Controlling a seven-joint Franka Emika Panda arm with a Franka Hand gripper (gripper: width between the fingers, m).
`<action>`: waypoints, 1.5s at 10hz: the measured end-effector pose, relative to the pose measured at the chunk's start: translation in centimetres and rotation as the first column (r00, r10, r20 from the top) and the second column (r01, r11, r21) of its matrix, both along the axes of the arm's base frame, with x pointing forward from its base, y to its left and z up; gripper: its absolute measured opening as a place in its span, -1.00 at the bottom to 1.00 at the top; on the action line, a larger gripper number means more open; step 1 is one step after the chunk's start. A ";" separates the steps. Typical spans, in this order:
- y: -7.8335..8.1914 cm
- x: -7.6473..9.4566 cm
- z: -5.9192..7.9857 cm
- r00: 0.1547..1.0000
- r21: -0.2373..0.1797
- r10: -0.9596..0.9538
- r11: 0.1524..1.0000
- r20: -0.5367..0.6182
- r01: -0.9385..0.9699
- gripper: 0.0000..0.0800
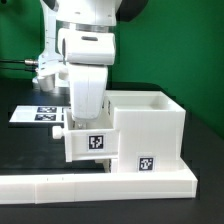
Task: Assemble drawer
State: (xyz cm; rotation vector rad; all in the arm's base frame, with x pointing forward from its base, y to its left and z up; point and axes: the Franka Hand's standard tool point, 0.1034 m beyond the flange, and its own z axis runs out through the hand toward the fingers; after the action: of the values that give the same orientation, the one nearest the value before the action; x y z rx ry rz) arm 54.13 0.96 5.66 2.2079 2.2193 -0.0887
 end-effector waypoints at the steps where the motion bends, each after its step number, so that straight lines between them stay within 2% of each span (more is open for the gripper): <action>1: 0.0 0.1 0.1 1.000 0.001 -0.009 1.000 0.003 0.009 -0.89; 3: 0.0 0.1 0.0 1.000 0.002 -0.014 1.000 0.006 0.014 -0.89; 4: 0.0 0.1 0.0 1.000 0.002 -0.014 1.000 0.006 0.014 -0.71; 5: -0.1 0.1 0.1 1.000 0.001 -0.015 1.000 0.007 0.015 -0.71; 6: -0.2 0.4 0.8 1.000 0.000 -0.017 1.000 0.017 0.017 -0.37; 7: -0.2 0.7 1.5 0.999 -0.001 -0.018 1.000 0.029 0.018 0.09; 8: -0.2 1.0 2.2 0.999 -0.002 -0.019 1.000 0.041 0.019 0.41; 9: -0.5 1.2 3.0 0.999 -0.007 -0.019 1.000 0.047 0.020 0.41; 10: -1.6 1.1 4.2 0.999 -0.017 -0.008 1.000 0.040 0.008 0.58; 11: -3.5 1.0 5.1 1.000 -0.028 0.007 1.000 0.028 -0.006 0.61; 13: -6.7 0.4 4.4 0.998 -0.031 0.069 0.997 0.002 -0.069 0.62; 14: -7.1 0.1 3.9 0.998 -0.025 0.069 0.997 -0.009 -0.070 0.62; 15: -7.4 0.1 4.0 0.998 -0.026 0.065 0.998 -0.007 -0.065 0.62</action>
Offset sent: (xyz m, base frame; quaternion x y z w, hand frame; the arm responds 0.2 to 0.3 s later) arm 0.0000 0.0000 0.0000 0.0000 0.0000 0.0000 1.0000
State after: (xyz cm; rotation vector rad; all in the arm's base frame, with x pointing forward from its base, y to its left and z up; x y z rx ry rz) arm 54.25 -6.44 9.64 2.1229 2.2773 -0.1230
